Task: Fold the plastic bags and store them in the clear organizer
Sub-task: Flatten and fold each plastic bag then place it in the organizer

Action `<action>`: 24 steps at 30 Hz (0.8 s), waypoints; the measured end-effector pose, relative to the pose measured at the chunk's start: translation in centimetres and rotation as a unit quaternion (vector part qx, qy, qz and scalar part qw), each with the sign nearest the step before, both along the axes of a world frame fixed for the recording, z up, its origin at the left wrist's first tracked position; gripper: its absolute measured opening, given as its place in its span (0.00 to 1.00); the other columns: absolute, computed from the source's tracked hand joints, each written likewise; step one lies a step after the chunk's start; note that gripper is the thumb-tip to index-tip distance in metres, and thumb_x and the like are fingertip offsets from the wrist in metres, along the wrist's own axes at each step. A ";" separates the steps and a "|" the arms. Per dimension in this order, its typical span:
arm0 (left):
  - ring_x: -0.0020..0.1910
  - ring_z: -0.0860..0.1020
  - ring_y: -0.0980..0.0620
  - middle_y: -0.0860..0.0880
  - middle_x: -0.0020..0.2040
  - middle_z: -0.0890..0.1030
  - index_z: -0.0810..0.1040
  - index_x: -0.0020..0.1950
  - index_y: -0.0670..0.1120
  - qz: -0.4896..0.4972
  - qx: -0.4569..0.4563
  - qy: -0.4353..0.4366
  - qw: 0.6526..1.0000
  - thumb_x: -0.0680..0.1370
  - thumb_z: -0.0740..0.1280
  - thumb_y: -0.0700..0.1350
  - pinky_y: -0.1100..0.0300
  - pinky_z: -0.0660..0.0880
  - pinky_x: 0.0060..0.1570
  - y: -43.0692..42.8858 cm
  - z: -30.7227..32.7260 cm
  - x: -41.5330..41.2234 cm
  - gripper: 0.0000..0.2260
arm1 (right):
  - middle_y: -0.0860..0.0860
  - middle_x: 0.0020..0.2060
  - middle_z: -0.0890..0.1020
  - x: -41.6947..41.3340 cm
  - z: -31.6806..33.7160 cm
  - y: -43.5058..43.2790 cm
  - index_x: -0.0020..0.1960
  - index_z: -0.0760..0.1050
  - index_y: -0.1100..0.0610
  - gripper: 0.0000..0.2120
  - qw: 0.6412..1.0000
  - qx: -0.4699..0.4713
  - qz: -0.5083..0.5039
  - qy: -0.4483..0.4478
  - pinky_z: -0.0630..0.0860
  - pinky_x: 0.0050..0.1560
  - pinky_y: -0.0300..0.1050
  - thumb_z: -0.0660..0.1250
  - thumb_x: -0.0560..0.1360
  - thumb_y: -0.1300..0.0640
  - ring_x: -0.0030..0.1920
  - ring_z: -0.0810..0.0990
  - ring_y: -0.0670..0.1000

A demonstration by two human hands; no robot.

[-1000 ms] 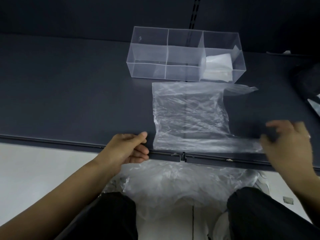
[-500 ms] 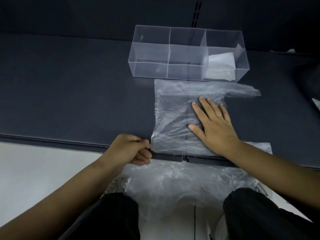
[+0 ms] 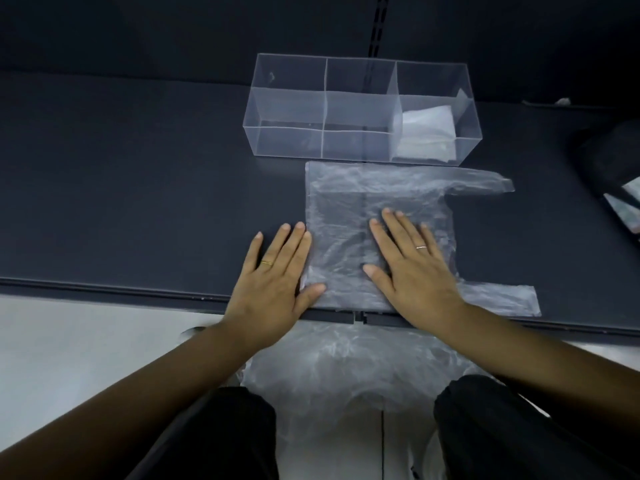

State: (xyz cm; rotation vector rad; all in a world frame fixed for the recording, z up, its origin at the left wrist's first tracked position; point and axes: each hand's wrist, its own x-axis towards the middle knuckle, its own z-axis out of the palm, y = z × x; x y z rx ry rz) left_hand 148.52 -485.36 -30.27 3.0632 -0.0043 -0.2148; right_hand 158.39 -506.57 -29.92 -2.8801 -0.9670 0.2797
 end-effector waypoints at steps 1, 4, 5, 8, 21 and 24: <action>0.78 0.49 0.48 0.46 0.79 0.53 0.50 0.78 0.44 -0.006 0.015 0.004 1.000 0.78 0.41 0.65 0.44 0.48 0.75 0.4 -0.3 -0.2 0.35 | 0.50 0.78 0.45 0.2 -0.2 -1.1 0.78 0.44 0.52 0.35 1.000 -0.012 -0.017 -0.005 0.38 0.76 0.50 0.37 0.77 0.34 0.78 0.42 0.50; 0.77 0.55 0.44 0.45 0.77 0.58 0.57 0.77 0.42 -0.011 0.025 0.004 1.000 0.78 0.44 0.66 0.41 0.55 0.73 0.4 -0.5 -0.4 0.37 | 0.51 0.78 0.48 1.1 -0.4 -4.7 0.78 0.45 0.52 0.37 0.996 -0.029 -0.083 -0.023 0.39 0.76 0.51 0.35 0.75 0.34 0.78 0.44 0.50; 0.77 0.55 0.44 0.45 0.78 0.58 0.56 0.77 0.42 -0.005 0.028 -0.004 1.000 0.77 0.44 0.67 0.41 0.54 0.74 0.4 -0.6 -0.5 0.37 | 0.51 0.78 0.49 1.3 -0.3 -5.8 0.78 0.46 0.52 0.37 0.994 -0.033 -0.099 -0.027 0.40 0.76 0.51 0.35 0.75 0.34 0.78 0.45 0.51; 0.77 0.49 0.46 0.44 0.78 0.53 0.52 0.78 0.42 0.009 -0.007 -0.011 1.000 0.76 0.43 0.69 0.44 0.48 0.75 -0.1 -0.1 -0.4 0.40 | 0.52 0.78 0.49 1.2 -0.1 -7.3 0.78 0.47 0.53 0.37 0.994 -0.039 -0.101 -0.021 0.43 0.76 0.53 0.36 0.75 0.34 0.78 0.46 0.51; 0.76 0.55 0.44 0.42 0.77 0.57 0.57 0.77 0.42 -0.238 0.038 0.012 0.970 0.77 0.49 0.70 0.46 0.55 0.71 -1.8 0.0 -1.4 0.39 | 0.50 0.78 0.49 3.3 -0.6 -8.5 0.78 0.48 0.51 0.38 0.994 -0.025 -0.098 -0.029 0.41 0.76 0.50 0.38 0.74 0.33 0.78 0.47 0.50; 0.77 0.55 0.46 0.44 0.78 0.57 0.57 0.77 0.44 -0.239 0.002 0.013 0.971 0.78 0.49 0.69 0.48 0.53 0.71 -1.3 0.7 -1.6 0.37 | 0.52 0.78 0.49 4.3 -0.5 -12.0 0.79 0.47 0.52 0.39 0.980 -0.052 -0.190 -0.036 0.40 0.76 0.52 0.35 0.74 0.33 0.78 0.46 0.52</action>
